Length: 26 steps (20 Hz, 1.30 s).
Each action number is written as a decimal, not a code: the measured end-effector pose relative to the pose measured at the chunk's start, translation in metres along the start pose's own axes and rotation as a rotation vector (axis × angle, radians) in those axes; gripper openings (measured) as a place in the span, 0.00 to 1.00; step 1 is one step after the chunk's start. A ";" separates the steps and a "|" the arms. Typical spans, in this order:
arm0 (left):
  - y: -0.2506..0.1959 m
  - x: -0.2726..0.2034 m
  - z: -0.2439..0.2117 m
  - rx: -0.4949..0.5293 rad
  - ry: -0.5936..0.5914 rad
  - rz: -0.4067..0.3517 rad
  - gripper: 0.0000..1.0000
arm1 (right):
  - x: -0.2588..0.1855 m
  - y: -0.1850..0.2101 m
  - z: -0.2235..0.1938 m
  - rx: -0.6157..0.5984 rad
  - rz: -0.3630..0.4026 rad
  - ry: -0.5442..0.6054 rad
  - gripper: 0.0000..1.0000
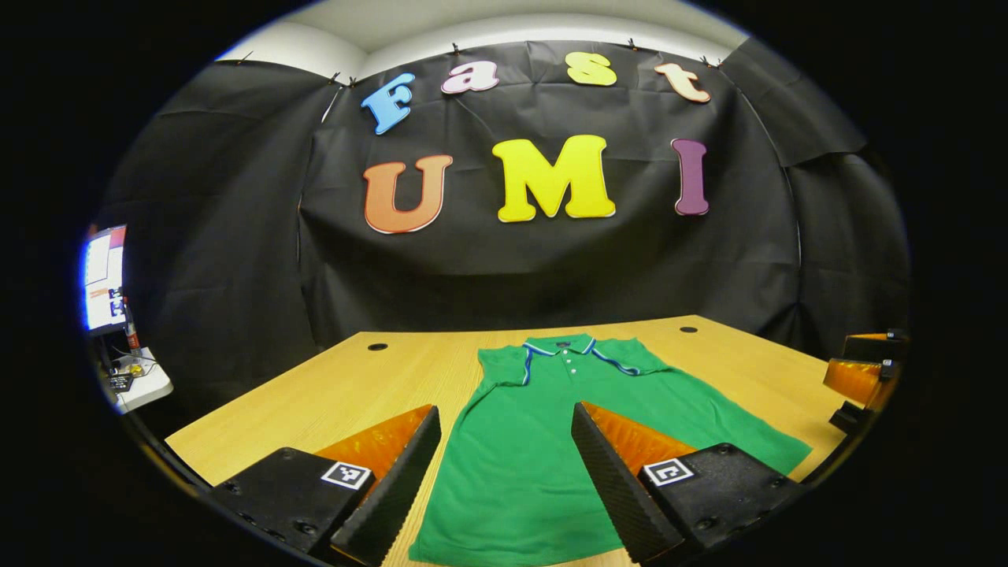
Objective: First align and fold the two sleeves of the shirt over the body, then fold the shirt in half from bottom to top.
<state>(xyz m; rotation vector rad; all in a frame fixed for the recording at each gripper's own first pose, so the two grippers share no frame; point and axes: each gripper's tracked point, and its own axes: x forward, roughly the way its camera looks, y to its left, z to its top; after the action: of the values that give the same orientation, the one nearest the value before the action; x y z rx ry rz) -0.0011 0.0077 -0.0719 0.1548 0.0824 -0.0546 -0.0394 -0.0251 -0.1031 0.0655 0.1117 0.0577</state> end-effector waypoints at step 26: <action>0.027 0.017 -0.113 -0.095 0.280 0.035 0.71 | 0.015 0.003 -0.119 0.116 0.011 0.312 0.59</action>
<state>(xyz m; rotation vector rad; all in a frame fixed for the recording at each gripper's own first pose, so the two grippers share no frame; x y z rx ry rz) 0.0087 0.0516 -0.1806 0.0676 0.3611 0.0058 -0.0377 -0.0135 -0.2229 0.1729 0.4263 0.0719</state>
